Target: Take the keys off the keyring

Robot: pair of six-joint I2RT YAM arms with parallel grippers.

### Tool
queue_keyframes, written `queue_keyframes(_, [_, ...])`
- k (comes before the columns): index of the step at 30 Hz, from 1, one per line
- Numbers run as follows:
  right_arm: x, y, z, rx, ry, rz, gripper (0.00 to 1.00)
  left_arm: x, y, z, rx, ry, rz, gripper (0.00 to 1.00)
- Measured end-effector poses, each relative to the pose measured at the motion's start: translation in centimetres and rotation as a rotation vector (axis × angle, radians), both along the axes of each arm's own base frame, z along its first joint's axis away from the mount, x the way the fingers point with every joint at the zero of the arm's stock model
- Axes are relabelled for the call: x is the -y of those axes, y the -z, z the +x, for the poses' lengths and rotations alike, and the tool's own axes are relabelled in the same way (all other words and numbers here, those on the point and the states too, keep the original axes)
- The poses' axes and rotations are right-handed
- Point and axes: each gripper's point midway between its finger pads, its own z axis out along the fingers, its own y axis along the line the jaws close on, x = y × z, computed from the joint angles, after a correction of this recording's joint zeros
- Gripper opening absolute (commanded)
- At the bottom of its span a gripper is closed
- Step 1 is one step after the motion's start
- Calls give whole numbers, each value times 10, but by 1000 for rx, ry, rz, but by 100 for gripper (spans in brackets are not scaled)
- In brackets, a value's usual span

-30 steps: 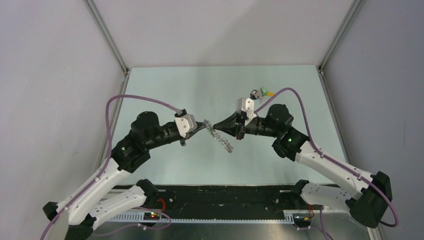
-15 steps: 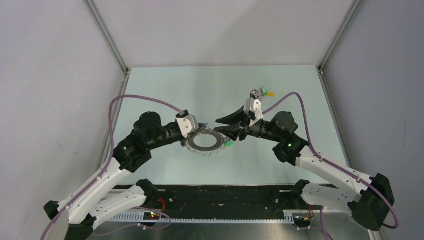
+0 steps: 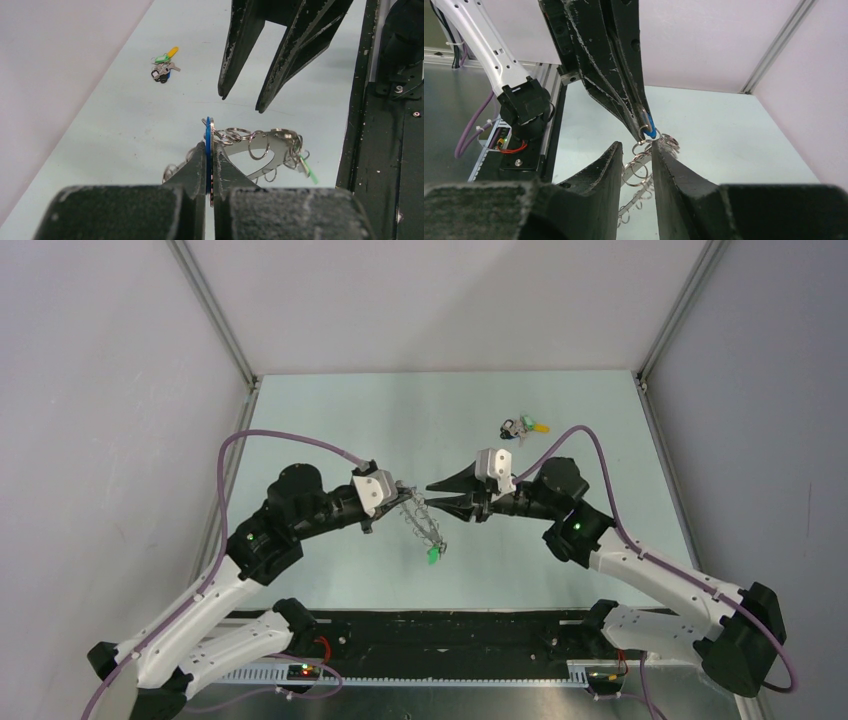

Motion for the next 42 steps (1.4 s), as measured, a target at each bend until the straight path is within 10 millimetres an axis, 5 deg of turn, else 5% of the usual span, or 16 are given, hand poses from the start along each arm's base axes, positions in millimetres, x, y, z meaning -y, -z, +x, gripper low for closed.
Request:
queue_keyframes(8, [-6, 8, -8, -9, -27, -35, 44, -1, -2, -1, 6, 0, -6, 0])
queue_keyframes(20, [-12, 12, -1, -24, 16, -59, 42, -1, -4, -3, 8, 6, -10, 0])
queue_keyframes(26, [-19, 16, 10, -34, 42, -70, 31, 0, -4, -4, 7, 16, -11, 0])
queue_keyframes(31, [-23, 23, 15, -38, 51, -87, 1, 0, -3, -6, 5, 21, -11, 0])
queue_keyframes(42, [-17, 16, 12, -39, 54, -78, 0, -2, -8, -6, 20, 17, -24, 0])
